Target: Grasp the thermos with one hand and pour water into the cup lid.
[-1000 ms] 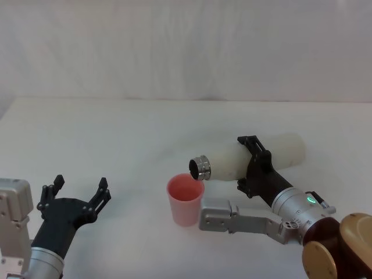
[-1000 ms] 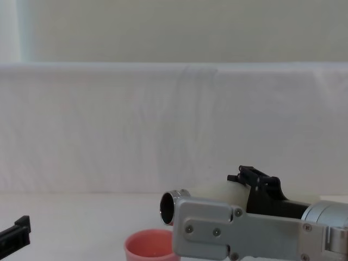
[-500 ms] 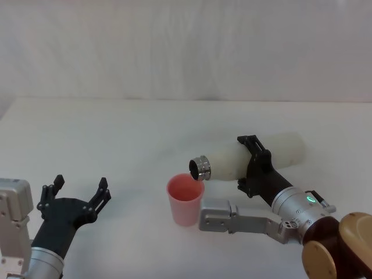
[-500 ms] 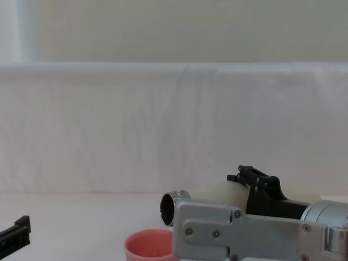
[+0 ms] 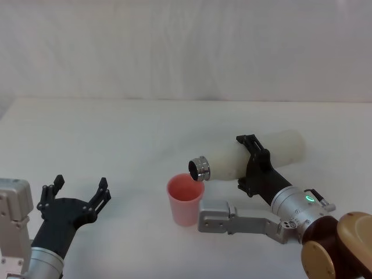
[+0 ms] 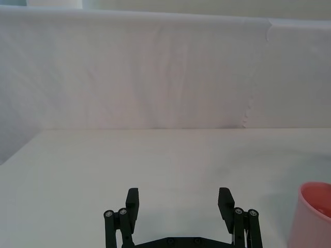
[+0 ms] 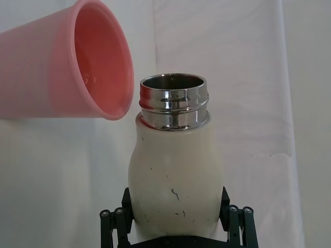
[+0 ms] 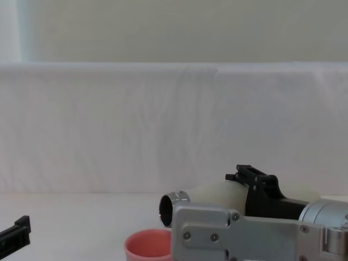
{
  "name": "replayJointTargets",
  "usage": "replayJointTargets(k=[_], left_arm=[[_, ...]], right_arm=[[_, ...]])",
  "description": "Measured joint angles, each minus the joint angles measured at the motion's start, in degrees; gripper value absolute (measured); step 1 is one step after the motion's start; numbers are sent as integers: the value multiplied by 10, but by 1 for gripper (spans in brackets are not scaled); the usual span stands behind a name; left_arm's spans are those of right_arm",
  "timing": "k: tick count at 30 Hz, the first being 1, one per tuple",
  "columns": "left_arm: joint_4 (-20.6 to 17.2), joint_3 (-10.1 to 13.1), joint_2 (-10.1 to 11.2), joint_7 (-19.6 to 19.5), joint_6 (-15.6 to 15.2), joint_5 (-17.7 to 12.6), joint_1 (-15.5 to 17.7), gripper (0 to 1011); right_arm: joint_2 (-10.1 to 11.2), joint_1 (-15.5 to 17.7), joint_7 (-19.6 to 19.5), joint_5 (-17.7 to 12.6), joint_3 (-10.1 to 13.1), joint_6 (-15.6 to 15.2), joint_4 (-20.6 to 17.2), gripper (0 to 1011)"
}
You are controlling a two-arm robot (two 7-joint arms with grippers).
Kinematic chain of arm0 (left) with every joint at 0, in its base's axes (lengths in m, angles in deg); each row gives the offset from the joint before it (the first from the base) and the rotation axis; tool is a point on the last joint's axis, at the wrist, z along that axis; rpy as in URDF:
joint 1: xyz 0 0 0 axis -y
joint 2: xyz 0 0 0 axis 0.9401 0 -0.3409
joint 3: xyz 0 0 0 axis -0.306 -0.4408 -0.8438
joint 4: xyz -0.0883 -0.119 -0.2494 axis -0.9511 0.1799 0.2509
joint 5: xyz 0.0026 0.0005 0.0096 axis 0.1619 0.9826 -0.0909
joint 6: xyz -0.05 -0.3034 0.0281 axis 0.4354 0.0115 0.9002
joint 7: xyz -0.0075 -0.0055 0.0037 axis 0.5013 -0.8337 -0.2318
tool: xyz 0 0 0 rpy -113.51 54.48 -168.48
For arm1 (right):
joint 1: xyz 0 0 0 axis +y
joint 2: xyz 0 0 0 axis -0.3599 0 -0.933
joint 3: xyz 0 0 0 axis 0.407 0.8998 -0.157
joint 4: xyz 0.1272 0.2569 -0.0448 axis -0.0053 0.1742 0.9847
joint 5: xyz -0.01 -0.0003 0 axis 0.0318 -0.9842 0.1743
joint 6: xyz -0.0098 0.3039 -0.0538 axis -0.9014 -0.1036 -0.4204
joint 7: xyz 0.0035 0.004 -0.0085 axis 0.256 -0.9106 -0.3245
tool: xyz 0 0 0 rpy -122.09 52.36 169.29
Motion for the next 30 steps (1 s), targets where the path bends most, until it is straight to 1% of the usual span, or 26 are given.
replayJointTargets(k=[20, 30], left_arm=[[0, 0, 0, 0, 0, 0, 0, 1001], [0, 0, 0, 0, 0, 0, 0, 1001]], right_arm=[[4, -5, 3, 16, -8, -4, 1, 959], [5, -7, 4, 19, -9, -5, 0, 959]])
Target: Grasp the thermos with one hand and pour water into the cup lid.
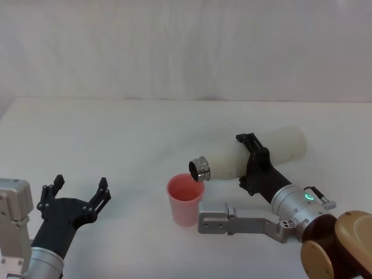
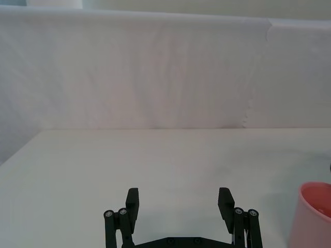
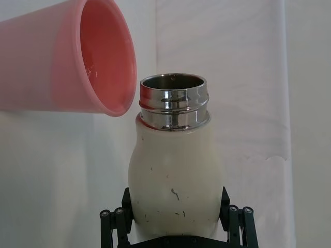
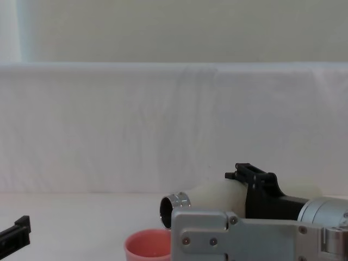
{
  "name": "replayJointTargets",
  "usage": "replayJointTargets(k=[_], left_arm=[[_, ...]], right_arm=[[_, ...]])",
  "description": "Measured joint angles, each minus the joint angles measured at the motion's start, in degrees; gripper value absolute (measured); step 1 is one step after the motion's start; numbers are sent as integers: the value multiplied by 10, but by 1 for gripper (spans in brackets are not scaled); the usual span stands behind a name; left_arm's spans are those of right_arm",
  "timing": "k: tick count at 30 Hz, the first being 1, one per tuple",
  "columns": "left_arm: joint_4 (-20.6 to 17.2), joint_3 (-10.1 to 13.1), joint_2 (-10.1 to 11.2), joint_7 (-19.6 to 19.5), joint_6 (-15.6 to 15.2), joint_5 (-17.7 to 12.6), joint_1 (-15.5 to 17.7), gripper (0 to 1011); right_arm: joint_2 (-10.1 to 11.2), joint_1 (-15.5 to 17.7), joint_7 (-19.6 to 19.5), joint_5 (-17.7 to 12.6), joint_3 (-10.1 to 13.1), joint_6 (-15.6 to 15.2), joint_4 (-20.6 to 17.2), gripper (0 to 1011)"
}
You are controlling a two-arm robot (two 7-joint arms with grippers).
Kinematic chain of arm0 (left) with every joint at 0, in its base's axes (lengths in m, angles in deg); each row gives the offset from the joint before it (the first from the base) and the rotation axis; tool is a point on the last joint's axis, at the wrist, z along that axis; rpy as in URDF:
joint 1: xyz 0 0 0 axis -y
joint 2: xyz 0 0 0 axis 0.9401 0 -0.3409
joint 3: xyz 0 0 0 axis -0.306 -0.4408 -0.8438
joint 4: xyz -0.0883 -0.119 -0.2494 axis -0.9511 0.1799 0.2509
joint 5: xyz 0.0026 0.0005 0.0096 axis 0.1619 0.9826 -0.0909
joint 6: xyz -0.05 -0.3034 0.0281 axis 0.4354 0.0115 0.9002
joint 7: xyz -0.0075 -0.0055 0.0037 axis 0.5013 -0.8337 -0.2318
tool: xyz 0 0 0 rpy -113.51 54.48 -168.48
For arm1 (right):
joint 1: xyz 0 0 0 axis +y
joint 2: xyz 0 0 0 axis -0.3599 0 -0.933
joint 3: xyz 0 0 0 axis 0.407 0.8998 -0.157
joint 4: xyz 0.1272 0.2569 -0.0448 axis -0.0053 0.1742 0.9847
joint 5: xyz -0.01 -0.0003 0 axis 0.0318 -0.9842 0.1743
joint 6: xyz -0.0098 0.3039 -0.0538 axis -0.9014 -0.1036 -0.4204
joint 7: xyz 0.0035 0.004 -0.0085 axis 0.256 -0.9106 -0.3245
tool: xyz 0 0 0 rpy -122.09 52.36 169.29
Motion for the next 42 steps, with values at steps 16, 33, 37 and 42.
replayJointTargets(k=[16, 33, 37, 42], left_arm=[[0, 0, 0, 0, 0, 0, 0, 1001], [0, 0, 0, 0, 0, 0, 0, 1001], [0, 0, 0, 0, 0, 0, 0, 1001], [0, 0, 0, 0, 0, 0, 0, 1001]], right_arm=[[1, -7, 4, 6, -5, 0, 2, 959], [4, -9, 4, 16, -10, -1, 2, 959], [4, -10, 5, 18, -11, -1, 1, 959], [4, -11, 5, 18, -11, -1, 1, 959]])
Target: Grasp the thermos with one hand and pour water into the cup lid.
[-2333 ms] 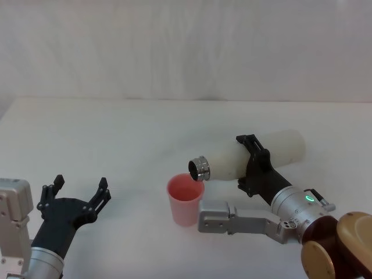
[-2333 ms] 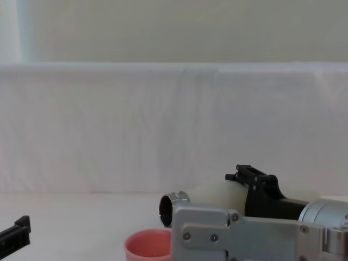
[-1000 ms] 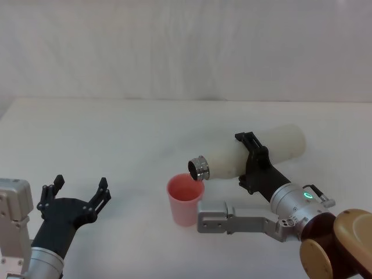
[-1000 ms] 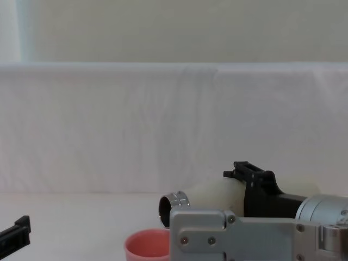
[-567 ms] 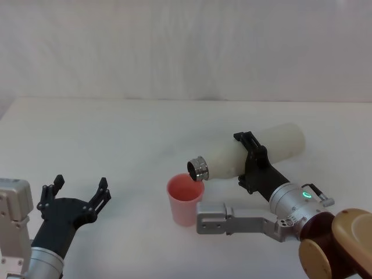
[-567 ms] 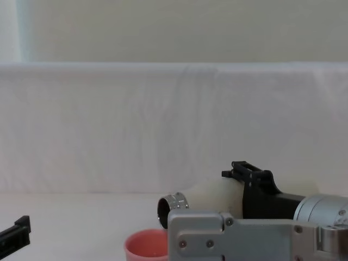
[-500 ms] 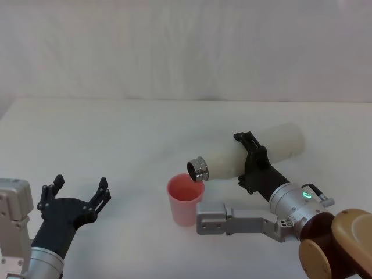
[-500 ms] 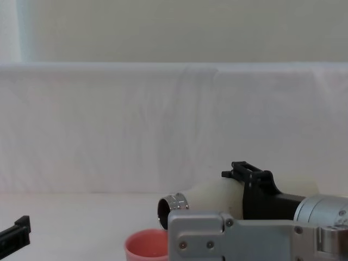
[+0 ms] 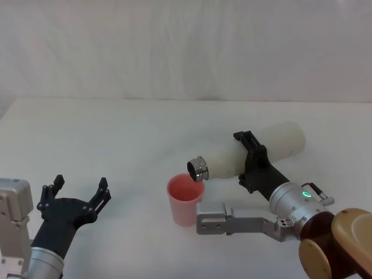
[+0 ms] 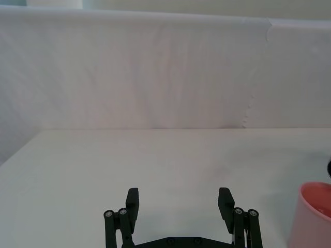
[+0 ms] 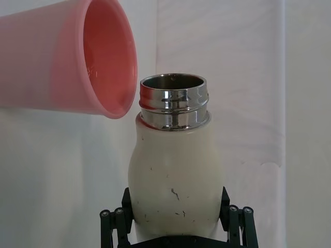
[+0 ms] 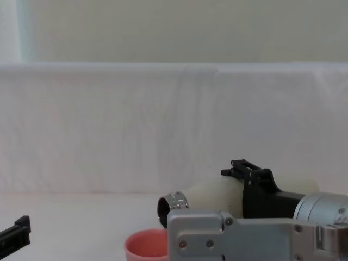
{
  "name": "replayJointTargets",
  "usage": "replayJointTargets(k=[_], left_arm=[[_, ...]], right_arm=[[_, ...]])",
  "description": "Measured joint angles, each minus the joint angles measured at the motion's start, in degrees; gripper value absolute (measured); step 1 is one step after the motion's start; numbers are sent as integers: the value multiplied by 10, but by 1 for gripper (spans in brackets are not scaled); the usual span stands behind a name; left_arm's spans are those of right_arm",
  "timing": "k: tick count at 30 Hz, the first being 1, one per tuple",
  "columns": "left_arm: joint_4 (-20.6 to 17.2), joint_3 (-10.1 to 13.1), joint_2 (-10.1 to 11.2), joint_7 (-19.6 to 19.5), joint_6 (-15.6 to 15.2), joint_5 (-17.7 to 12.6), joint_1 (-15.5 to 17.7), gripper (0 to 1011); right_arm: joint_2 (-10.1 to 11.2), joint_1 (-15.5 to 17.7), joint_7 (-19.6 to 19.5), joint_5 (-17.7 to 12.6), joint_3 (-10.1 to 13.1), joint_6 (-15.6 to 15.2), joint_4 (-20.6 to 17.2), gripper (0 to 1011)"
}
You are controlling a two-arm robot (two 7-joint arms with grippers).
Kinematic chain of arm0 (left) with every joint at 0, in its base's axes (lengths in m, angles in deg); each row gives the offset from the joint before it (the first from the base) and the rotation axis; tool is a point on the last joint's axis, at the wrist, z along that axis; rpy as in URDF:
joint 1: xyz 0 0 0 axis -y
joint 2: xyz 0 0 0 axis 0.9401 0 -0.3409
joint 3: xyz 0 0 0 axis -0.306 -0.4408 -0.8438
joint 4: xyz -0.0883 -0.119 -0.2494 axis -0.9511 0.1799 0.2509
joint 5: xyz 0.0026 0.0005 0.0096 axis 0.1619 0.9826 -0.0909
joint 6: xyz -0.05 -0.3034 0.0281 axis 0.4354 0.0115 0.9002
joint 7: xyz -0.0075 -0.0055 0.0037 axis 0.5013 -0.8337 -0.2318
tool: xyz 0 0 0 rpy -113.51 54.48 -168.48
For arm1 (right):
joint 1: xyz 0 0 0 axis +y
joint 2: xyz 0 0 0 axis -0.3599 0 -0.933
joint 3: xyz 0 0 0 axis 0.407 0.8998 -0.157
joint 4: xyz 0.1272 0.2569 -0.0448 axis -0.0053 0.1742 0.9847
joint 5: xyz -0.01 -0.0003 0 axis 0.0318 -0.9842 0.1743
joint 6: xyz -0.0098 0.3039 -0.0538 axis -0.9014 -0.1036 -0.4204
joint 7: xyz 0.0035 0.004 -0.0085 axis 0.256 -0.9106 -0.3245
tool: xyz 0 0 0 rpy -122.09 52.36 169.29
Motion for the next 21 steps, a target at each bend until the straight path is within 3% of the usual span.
replayJointTargets(k=[21], left_arm=[[0, 0, 0, 0, 0, 0, 0, 1001]], right_arm=[[7, -4, 7, 8, -3, -1, -8, 959]])
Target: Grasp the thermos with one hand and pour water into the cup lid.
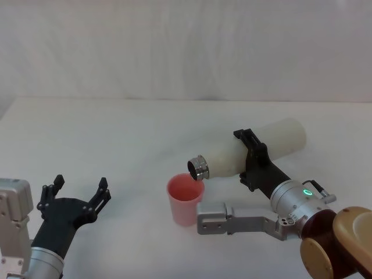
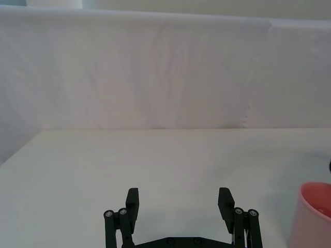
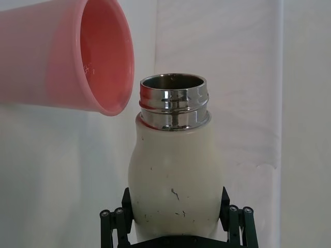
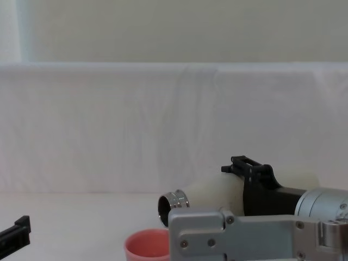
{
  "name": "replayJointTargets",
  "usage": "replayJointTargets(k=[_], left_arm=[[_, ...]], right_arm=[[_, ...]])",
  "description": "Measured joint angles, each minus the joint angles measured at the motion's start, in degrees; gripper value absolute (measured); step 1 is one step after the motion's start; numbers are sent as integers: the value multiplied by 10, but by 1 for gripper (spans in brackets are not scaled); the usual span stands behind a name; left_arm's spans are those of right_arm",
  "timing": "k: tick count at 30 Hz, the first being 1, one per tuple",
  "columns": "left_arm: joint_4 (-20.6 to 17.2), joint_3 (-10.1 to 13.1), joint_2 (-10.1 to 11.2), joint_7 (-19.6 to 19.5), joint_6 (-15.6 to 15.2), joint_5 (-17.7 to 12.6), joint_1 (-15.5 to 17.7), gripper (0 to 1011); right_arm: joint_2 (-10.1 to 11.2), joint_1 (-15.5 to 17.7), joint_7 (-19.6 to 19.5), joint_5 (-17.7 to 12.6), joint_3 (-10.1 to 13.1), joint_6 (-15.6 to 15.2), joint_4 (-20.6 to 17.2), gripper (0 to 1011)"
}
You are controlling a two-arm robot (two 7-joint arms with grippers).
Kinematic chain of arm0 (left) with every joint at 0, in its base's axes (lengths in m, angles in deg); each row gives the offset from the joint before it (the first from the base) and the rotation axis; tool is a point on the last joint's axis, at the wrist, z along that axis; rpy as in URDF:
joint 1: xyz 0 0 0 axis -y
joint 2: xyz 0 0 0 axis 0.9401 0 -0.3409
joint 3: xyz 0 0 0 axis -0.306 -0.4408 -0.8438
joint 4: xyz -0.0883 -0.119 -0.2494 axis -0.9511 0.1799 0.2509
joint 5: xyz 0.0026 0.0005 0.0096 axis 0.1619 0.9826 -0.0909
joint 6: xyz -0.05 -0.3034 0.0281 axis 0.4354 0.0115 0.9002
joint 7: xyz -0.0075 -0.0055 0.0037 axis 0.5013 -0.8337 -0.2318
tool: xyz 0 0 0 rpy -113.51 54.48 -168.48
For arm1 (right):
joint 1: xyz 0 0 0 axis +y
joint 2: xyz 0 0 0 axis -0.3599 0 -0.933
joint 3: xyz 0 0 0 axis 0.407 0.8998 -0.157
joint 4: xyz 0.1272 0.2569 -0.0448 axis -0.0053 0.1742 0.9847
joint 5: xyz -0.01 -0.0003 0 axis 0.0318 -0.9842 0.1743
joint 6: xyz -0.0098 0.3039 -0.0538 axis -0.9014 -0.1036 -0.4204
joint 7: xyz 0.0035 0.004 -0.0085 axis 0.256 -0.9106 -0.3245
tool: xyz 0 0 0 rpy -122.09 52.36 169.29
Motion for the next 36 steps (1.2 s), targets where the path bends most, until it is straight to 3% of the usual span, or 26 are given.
replayJointTargets(k=[36], left_arm=[[0, 0, 0, 0, 0, 0, 0, 1001]], right_arm=[[6, -1, 5, 11, -7, 0, -9, 959]])
